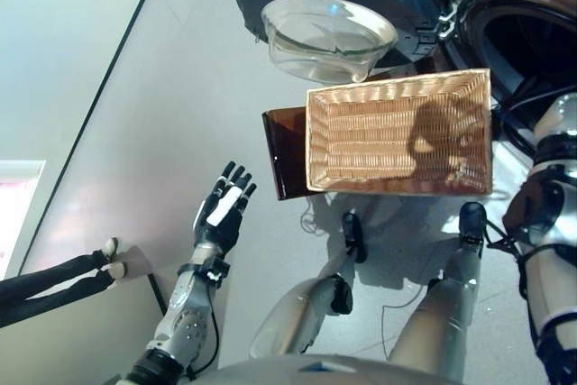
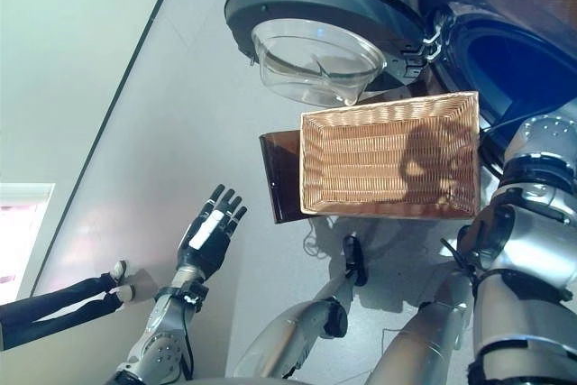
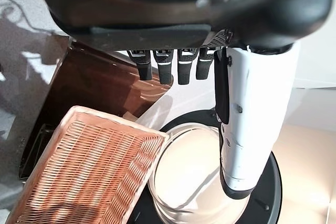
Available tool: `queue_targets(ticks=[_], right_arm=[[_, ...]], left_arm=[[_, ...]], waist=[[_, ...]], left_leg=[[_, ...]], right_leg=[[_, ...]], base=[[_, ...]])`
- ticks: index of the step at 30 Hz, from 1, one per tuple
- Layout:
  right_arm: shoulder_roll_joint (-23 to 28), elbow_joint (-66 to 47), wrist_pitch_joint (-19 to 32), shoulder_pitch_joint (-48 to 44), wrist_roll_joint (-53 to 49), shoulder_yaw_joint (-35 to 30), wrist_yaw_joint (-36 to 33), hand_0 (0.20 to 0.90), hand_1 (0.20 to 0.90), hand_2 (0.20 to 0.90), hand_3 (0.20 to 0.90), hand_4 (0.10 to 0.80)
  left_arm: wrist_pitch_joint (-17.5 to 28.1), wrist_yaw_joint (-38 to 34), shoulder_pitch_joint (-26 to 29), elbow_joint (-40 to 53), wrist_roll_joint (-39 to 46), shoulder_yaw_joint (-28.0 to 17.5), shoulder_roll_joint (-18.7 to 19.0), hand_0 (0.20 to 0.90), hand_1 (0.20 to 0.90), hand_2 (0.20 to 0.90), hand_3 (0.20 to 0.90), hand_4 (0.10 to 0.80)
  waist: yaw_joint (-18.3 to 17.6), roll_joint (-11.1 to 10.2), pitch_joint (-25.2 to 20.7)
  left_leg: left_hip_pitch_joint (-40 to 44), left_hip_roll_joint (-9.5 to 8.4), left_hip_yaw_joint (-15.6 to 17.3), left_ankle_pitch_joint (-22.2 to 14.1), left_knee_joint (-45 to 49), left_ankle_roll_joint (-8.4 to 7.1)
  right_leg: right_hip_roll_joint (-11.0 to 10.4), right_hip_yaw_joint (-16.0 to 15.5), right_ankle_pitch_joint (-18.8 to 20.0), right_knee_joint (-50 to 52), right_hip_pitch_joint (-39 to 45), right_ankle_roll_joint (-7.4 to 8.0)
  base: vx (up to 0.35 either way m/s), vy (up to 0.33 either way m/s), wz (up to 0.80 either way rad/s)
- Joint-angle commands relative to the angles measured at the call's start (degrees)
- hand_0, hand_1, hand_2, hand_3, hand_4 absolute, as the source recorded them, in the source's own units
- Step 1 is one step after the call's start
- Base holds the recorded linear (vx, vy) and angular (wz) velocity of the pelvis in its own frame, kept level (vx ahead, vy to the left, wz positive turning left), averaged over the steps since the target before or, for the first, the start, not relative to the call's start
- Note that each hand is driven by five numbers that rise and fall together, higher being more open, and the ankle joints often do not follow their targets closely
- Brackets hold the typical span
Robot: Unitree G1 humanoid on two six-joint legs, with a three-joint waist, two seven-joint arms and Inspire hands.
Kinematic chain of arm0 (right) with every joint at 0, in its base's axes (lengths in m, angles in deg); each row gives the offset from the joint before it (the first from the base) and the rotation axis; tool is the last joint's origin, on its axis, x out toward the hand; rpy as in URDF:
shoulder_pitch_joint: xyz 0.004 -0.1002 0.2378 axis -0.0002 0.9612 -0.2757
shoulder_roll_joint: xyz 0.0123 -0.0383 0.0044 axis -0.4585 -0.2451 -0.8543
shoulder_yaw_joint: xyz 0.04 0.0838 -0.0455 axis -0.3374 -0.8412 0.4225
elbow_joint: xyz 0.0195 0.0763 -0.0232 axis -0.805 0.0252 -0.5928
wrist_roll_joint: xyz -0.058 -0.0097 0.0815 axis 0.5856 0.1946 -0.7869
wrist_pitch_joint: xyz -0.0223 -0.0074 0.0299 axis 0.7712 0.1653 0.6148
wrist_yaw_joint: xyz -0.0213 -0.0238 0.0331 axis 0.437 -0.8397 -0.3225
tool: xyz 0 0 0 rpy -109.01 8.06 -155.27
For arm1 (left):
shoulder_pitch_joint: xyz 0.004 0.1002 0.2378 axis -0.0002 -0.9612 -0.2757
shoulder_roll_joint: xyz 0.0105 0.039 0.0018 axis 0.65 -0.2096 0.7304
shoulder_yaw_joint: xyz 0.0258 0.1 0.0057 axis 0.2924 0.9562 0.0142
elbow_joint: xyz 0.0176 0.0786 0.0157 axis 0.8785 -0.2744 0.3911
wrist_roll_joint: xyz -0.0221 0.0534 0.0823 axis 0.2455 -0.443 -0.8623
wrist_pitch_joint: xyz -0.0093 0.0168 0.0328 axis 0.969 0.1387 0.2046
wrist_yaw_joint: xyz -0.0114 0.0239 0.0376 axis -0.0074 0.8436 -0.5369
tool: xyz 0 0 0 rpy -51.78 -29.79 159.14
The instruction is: Pick up the clothes and place them into the washing machine
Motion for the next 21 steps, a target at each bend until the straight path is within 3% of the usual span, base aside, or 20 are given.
queue_targets(ticks=[1, 8, 17, 21], right_arm=[[7.9, -5.7, 1.0, 0.4, 8.0, 9.8, 0.2, 0.900, 0.900, 0.900, 0.900, 0.800], [5.3, -7.0, -0.2, 3.3, 11.9, 10.4, -0.6, 0.900, 0.900, 0.900, 0.900, 0.800], [-4.8, -17.1, 0.9, 14.4, 22.4, 8.8, -3.3, 0.900, 0.900, 0.900, 0.900, 0.800], [-9.5, -22.9, -2.5, 20.7, 38.9, 10.1, -13.5, 0.900, 0.900, 0.900, 0.900, 0.800]], left_arm=[[4.1, 0.0, -2.1, 3.2, 1.0, -4.9, 1.9, 0.900, 0.900, 0.900, 0.900, 0.800], [4.1, 0.1, -1.9, 2.5, 0.6, -5.0, 1.6, 0.900, 0.900, 0.900, 0.900, 0.800], [4.8, 0.2, -1.4, 1.1, -0.7, -5.6, 0.3, 0.900, 0.900, 0.900, 0.900, 0.800], [5.4, -0.2, -1.5, -0.2, -1.8, -6.3, 0.0, 0.900, 0.900, 0.900, 0.900, 0.800]], waist=[[2.5, 0.9, -5.2], [2.7, 0.5, -5.1], [2.4, -0.4, -4.8], [2.2, -1.1, -4.7]], left_leg=[[2.2, 0.77, 0.1, -2.6, -0.4, -7.21], [2.1, 0.82, 0.2, -2.3, -0.4, -7.07], [2.8, 0.56, -0.2, -2.5, -0.4, -6.85], [3.2, 0.29, -0.4, -3.0, -0.4, -6.58]], right_leg=[[3.2, -2.4, -5.6, 7.6, -2.7, -3.79], [3.2, -2.6, -4.8, 7.0, -2.4, -3.92], [3.1, -3.0, -4.5, 6.2, -1.0, -3.85], [2.9, -3.1, -4.7, 5.7, -0.3, -3.73]], base=[[0.000, 0.000, 0.00], [-0.010, 0.003, 0.00], [0.000, 0.000, 0.00], [0.000, 0.000, 0.00]])
